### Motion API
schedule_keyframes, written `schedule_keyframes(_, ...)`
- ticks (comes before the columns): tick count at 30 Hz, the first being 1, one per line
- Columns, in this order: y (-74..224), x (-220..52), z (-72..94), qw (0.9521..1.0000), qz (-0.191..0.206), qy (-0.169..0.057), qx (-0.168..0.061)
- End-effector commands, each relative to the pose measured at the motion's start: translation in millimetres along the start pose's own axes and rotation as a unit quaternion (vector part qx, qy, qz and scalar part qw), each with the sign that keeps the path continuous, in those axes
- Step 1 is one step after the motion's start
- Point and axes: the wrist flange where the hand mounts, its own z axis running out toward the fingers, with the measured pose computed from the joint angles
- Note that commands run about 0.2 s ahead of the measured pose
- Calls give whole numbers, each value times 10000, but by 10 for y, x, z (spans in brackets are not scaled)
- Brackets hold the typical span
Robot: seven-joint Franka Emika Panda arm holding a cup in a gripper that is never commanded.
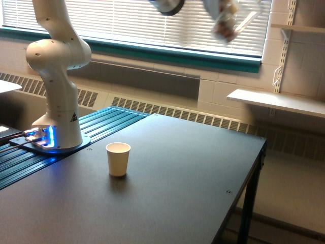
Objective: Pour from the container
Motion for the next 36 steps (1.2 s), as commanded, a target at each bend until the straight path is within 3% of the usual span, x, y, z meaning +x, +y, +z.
schedule_keyframes(1, 188, -386, -174, 9976, 299, -444, -437)
schedule_keyframes(8, 396, -858, -386, 9887, 816, -1036, -708)
schedule_keyframes(13, 526, -1202, -544, 9838, 830, -1329, -874)
schedule_keyframes(18, 671, -1594, -644, 9702, 1248, -1722, -1162)
schedule_keyframes(23, 847, -2011, -578, 9510, 1411, -2392, -1360)
schedule_keyframes(36, 1005, -2370, -593, 9259, 1617, -3086, -1461)
